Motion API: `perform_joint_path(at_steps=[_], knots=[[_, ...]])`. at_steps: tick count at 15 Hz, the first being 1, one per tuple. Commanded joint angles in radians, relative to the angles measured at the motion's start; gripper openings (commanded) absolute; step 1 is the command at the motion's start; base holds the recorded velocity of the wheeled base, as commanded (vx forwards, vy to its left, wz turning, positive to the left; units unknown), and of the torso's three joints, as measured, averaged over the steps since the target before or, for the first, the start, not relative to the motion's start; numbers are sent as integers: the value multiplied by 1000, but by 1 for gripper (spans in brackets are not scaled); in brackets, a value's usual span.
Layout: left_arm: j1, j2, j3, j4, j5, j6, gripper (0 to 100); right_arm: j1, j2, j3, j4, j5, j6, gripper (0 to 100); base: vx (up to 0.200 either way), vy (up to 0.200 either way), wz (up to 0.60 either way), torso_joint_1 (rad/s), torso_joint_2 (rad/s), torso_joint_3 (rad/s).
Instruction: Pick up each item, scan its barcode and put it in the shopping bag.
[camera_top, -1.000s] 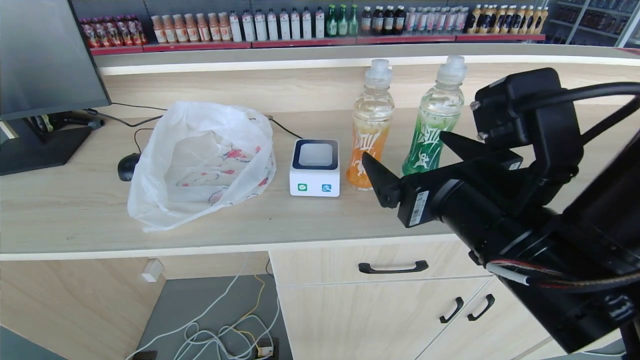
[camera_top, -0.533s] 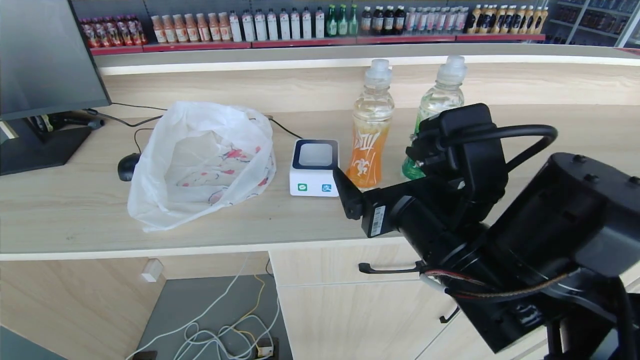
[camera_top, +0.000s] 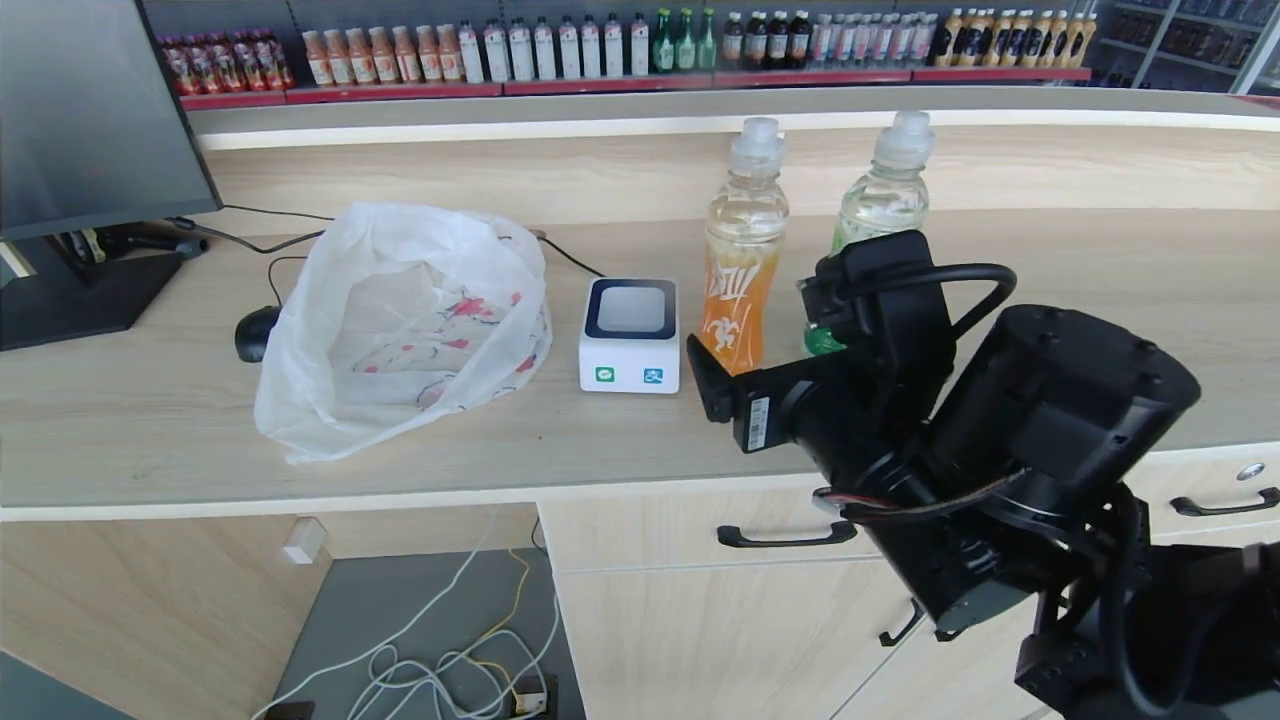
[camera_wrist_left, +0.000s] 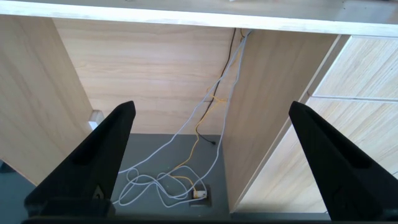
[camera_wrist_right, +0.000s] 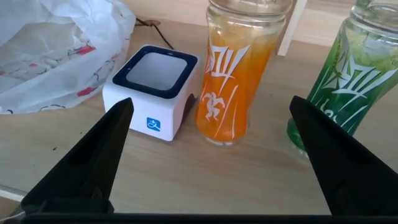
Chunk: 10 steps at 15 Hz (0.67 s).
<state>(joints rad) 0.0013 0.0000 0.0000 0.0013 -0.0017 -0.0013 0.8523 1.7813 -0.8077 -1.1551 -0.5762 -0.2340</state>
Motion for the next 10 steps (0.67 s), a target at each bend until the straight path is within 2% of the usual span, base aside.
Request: perform_joint_path(at_steps=[1, 5, 10], knots=[[0, 0, 0, -1, 0, 0, 100, -44, 9, -11, -2, 10, 4, 100, 0, 0, 0, 0, 0, 0], [0, 0, 0, 0, 0, 0, 100, -75, 58, -97, 0, 32, 18, 100, 0, 0, 0, 0, 0, 0], [0, 0, 0, 0, 0, 0, 100, -121, 79, -110, 0, 50, 19, 100, 0, 0, 0, 0, 0, 0]])
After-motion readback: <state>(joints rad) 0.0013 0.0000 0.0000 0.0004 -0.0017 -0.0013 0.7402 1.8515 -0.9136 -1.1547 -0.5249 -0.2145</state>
